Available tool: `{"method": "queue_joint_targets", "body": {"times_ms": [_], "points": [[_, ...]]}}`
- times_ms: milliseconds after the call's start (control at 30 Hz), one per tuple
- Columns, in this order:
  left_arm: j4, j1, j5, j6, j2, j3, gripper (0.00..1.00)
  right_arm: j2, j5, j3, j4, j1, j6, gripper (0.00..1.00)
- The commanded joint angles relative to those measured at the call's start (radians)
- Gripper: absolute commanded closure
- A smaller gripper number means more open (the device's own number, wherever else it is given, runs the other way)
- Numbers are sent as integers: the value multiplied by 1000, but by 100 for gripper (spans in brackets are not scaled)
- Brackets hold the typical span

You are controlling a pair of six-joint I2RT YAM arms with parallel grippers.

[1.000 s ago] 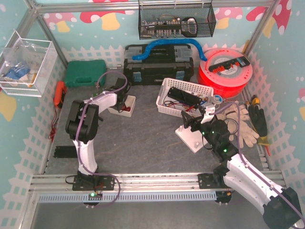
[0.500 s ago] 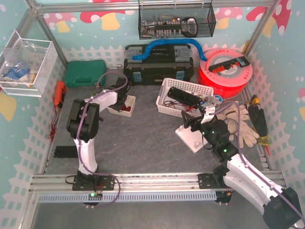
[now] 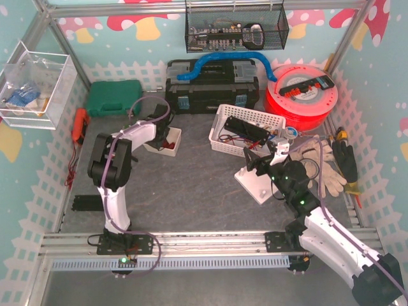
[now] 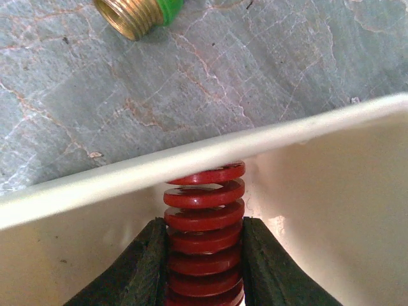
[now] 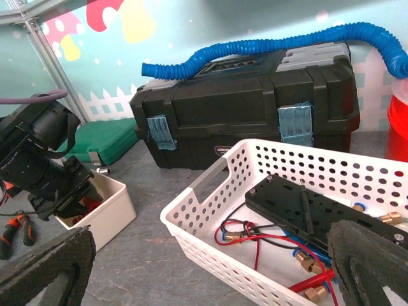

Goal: Install the large spring

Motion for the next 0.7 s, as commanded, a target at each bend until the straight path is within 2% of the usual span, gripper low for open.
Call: {"method": "queue_joint_targets", "body": {"times_ms": [0, 333, 533, 667], "points": [[1, -7, -6, 35, -98, -27, 85, -16, 6, -12, 5, -2, -3, 1], [118, -36, -4, 122, -379, -187, 86, -26, 10, -10, -8, -2, -3, 1], [434, -89, 19, 506, -539, -350, 88, 0, -16, 16, -25, -2, -3, 1], [616, -122, 112, 653, -597, -486, 89, 27, -10, 62, -71, -2, 17, 1]]}}
